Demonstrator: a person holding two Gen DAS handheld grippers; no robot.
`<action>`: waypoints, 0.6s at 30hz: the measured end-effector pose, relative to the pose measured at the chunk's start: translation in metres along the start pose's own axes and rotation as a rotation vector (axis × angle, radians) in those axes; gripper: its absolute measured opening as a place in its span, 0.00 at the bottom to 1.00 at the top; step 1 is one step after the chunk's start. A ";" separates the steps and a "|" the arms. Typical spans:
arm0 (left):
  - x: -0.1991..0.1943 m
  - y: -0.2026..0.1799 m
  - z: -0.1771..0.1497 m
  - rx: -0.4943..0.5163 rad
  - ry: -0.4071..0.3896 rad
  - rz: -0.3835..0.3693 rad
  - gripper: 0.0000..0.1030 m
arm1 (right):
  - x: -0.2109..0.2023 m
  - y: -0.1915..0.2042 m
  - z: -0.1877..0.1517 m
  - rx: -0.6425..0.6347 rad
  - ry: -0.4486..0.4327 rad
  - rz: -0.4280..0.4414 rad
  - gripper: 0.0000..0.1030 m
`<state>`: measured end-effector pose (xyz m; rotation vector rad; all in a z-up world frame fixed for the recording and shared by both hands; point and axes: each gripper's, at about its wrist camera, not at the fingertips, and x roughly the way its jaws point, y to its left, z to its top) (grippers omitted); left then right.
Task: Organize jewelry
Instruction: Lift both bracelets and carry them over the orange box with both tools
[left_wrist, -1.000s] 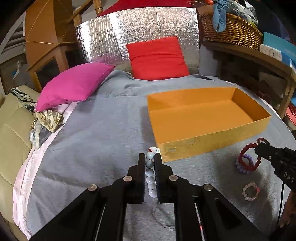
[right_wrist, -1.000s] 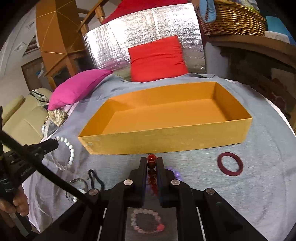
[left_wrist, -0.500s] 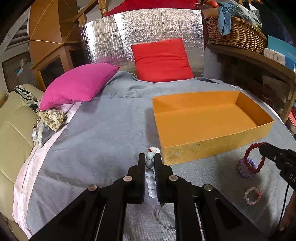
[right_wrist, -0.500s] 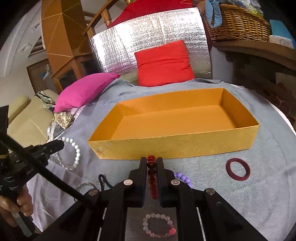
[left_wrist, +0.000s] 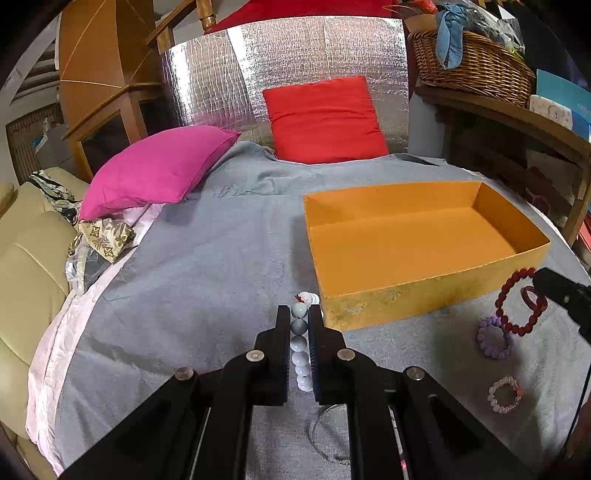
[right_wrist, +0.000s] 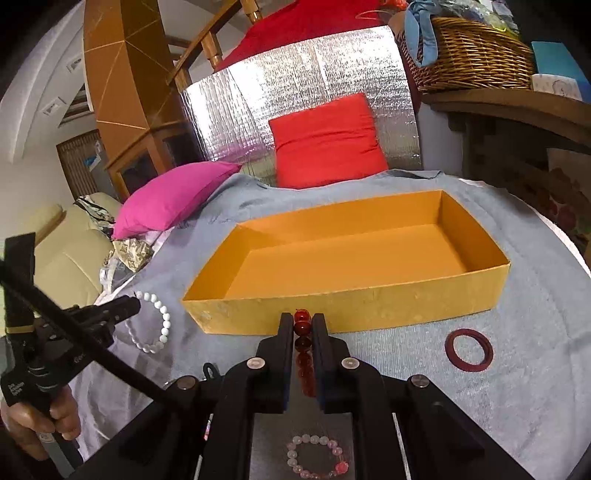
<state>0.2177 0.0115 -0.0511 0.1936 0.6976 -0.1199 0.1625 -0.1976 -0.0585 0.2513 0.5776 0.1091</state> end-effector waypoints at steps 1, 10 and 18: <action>0.000 0.000 0.000 0.000 -0.002 -0.001 0.09 | -0.002 0.000 0.001 0.005 -0.007 0.004 0.11; -0.020 -0.008 0.038 -0.018 -0.056 -0.091 0.09 | -0.010 -0.011 0.046 0.063 -0.121 0.014 0.11; 0.024 -0.022 0.074 -0.092 -0.025 -0.176 0.09 | 0.038 -0.047 0.080 0.167 -0.040 0.065 0.11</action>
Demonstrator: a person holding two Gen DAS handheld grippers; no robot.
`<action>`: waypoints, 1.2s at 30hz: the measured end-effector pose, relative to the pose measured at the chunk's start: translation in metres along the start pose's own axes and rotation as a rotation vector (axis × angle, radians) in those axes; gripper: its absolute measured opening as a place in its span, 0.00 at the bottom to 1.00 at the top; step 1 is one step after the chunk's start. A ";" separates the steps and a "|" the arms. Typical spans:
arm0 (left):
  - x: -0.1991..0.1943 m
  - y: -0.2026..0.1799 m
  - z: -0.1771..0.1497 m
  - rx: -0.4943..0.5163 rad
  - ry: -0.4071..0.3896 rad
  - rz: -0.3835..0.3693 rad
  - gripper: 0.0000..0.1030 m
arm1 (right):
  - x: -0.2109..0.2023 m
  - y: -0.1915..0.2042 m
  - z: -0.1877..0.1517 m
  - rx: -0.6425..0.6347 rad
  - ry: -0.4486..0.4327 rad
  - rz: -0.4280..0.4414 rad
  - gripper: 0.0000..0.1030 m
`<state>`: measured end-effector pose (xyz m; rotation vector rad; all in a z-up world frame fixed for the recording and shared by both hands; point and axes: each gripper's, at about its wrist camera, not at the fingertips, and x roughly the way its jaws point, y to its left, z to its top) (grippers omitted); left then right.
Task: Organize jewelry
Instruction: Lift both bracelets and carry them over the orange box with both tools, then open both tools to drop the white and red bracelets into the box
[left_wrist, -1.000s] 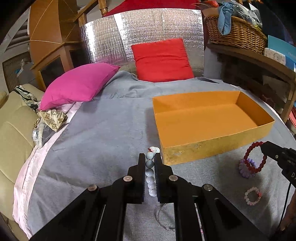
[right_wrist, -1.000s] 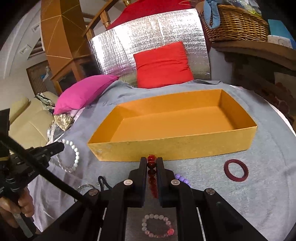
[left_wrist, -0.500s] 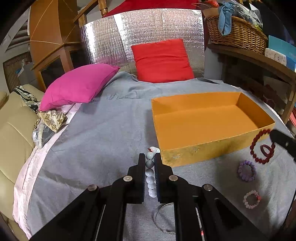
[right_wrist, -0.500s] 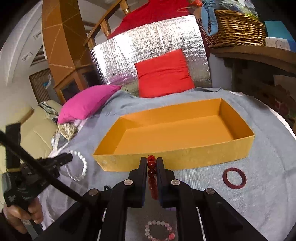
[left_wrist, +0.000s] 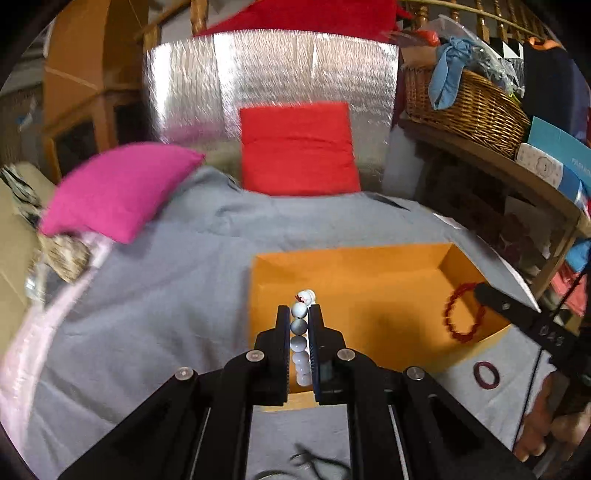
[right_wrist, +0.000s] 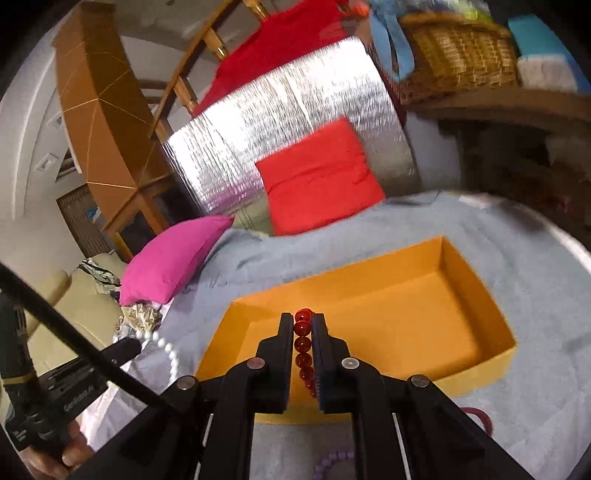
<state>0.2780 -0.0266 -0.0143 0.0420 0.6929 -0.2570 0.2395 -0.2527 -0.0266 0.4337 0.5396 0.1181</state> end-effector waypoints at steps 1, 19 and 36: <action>0.012 0.001 -0.001 -0.016 0.027 -0.014 0.09 | 0.009 -0.005 0.000 0.005 0.025 -0.001 0.11; 0.063 -0.005 -0.019 -0.039 0.133 -0.040 0.53 | 0.062 -0.037 -0.009 0.067 0.107 -0.077 0.22; -0.014 0.049 -0.072 -0.075 0.084 0.137 0.66 | -0.023 -0.031 -0.023 -0.002 0.090 -0.049 0.39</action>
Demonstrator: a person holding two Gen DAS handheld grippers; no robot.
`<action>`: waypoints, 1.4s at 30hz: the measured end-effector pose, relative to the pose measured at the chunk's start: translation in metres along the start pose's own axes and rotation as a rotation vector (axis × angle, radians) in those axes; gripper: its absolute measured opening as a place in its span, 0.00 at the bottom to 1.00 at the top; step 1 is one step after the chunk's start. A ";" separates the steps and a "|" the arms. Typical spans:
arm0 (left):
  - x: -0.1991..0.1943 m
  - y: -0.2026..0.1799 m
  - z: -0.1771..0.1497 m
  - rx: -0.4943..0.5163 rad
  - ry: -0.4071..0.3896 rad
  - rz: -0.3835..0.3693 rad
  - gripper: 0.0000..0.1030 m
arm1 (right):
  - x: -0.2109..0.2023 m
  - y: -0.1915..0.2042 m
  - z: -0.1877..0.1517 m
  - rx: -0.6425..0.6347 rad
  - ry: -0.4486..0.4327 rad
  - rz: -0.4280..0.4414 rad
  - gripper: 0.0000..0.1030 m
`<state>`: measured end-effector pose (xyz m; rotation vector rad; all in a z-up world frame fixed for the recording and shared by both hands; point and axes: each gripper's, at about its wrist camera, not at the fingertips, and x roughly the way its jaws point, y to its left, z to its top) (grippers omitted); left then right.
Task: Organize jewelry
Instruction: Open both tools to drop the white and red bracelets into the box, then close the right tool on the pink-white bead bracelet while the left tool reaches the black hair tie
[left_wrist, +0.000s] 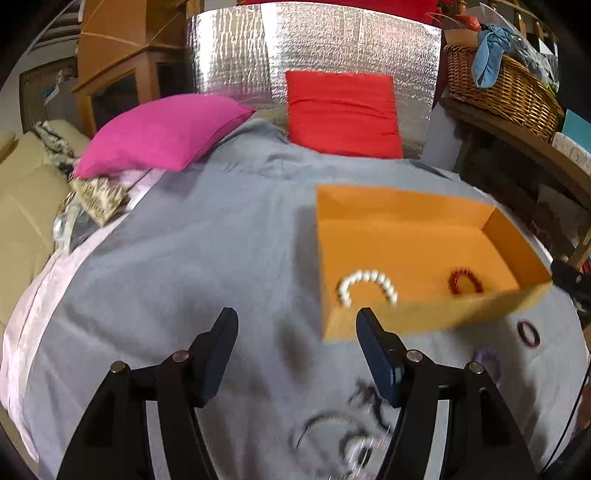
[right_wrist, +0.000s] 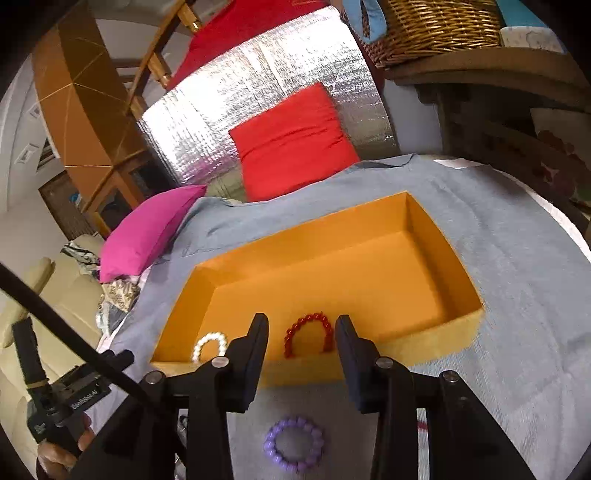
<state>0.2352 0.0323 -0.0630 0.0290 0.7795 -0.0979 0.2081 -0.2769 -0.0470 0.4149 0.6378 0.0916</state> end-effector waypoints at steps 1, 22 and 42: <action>-0.002 0.004 -0.009 -0.005 0.015 0.004 0.66 | -0.007 0.001 -0.004 -0.003 -0.001 0.005 0.39; 0.004 0.032 -0.050 0.045 0.150 -0.009 0.66 | 0.010 0.023 -0.104 -0.126 0.378 0.084 0.40; 0.029 -0.026 -0.041 0.099 0.194 -0.245 0.58 | 0.002 0.004 -0.103 -0.178 0.319 -0.046 0.10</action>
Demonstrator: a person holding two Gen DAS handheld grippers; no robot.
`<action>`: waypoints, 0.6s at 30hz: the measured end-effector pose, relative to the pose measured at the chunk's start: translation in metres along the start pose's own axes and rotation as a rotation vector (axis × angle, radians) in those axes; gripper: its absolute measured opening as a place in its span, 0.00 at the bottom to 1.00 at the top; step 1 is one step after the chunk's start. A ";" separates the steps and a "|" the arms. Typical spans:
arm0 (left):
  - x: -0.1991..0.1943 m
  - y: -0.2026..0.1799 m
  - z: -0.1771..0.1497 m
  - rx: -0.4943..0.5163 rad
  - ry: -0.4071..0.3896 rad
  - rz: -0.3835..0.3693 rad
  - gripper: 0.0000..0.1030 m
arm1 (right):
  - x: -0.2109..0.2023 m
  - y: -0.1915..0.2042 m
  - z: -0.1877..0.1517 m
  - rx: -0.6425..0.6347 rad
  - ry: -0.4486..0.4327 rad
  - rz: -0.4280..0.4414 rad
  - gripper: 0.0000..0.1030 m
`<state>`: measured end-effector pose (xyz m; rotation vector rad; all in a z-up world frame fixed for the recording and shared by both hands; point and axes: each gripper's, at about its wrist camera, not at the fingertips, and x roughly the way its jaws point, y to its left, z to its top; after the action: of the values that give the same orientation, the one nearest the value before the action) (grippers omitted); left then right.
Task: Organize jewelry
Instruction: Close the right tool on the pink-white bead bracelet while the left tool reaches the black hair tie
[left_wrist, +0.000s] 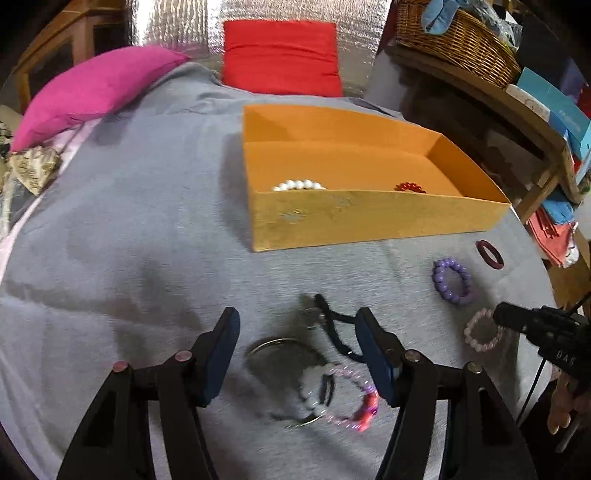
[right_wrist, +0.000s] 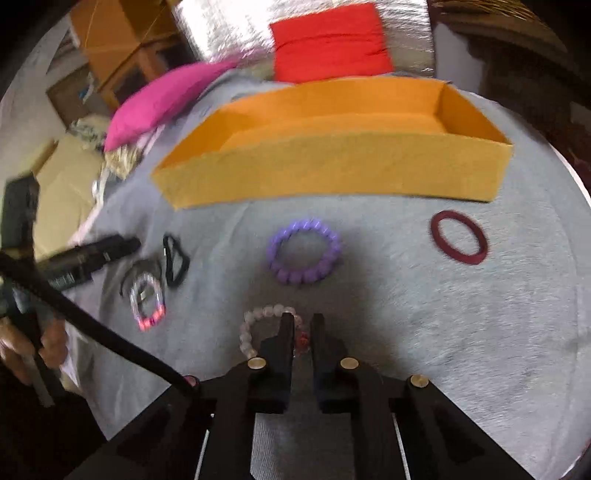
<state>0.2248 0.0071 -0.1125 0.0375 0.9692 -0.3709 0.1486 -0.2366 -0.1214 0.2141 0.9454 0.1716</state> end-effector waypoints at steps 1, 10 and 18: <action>0.005 -0.001 0.001 -0.002 0.015 -0.007 0.56 | -0.003 -0.003 0.001 0.014 -0.011 -0.006 0.10; 0.033 -0.013 0.005 -0.002 0.093 -0.076 0.24 | -0.005 -0.026 0.004 0.111 0.029 0.002 0.10; 0.033 -0.033 0.004 0.041 0.081 -0.094 0.22 | -0.009 -0.035 0.005 0.164 0.029 0.024 0.10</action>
<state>0.2341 -0.0337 -0.1325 0.0450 1.0460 -0.4790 0.1491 -0.2734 -0.1208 0.3745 0.9866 0.1194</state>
